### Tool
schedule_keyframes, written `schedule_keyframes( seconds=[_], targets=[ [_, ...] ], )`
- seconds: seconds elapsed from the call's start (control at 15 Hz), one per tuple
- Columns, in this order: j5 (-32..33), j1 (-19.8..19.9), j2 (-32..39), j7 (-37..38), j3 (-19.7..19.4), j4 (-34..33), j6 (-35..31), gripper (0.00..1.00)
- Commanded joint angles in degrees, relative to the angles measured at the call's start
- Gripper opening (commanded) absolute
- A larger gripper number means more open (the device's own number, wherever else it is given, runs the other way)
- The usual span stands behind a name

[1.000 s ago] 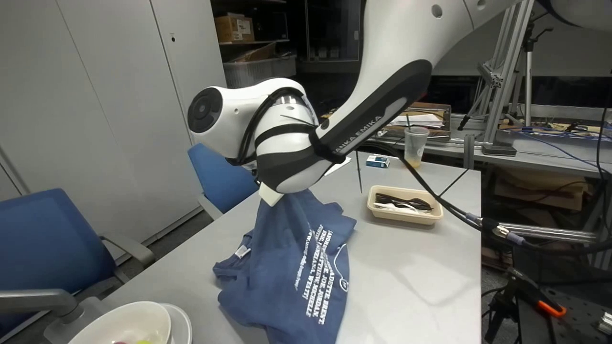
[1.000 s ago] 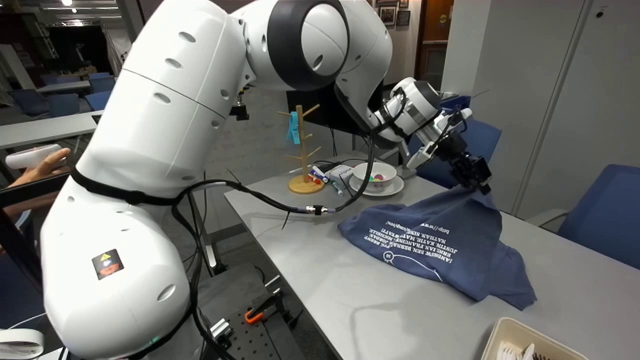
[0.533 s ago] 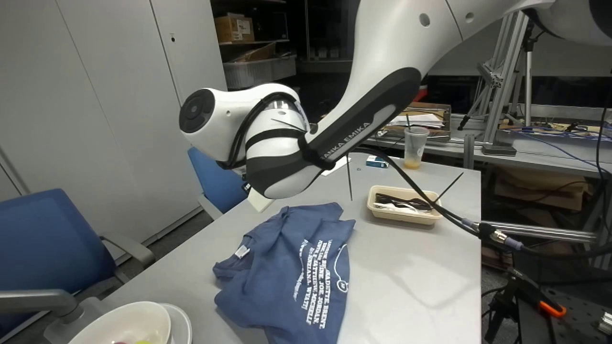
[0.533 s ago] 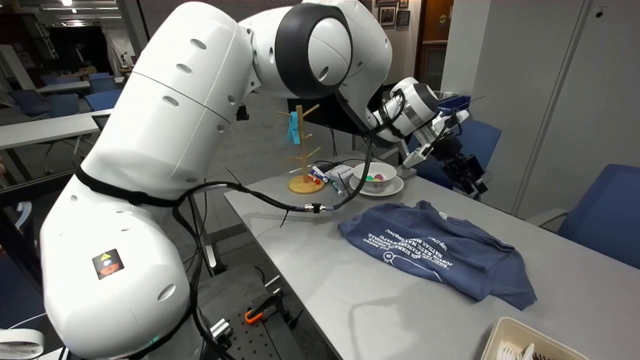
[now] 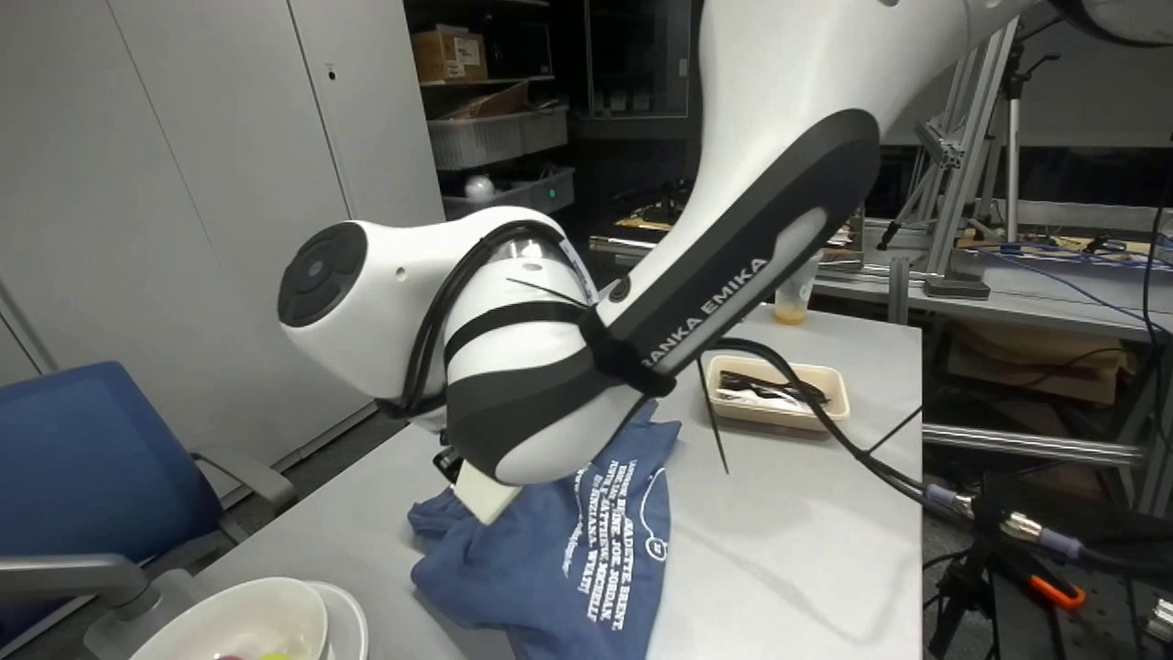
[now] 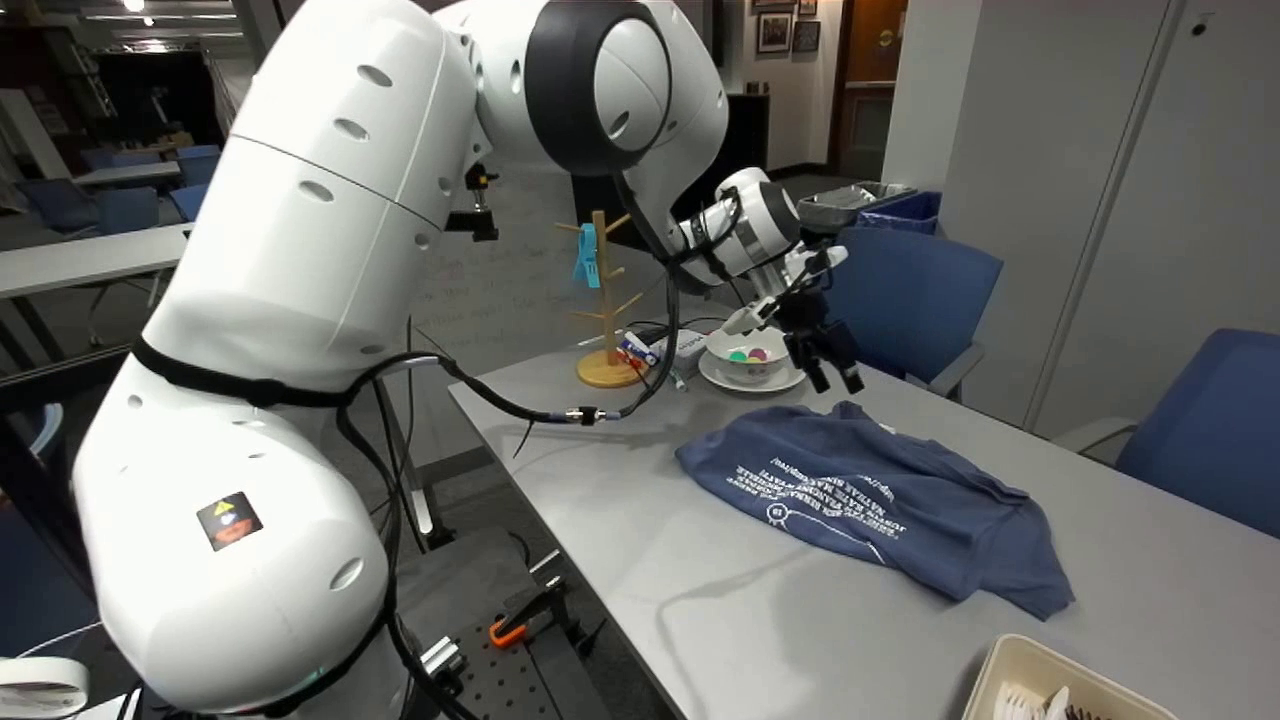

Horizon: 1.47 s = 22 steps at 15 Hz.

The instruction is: Fold up the blue T Shirt on the table.

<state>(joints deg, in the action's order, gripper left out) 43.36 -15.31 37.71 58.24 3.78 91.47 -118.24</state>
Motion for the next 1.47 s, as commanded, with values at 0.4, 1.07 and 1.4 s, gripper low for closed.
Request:
schedule_keyframes(
  seconds=[0.4, 1.07, 1.4],
  targets=[
    [-12.72, -3.63, -5.95, -6.69, 2.06, 12.76, -5.87, 1.00],
    [-12.92, -4.40, -6.08, -6.97, 1.01, 13.33, -6.32, 1.00],
    [-17.08, -3.17, -10.76, -9.76, 2.05, 16.48, -6.63, 1.00]
  ],
)
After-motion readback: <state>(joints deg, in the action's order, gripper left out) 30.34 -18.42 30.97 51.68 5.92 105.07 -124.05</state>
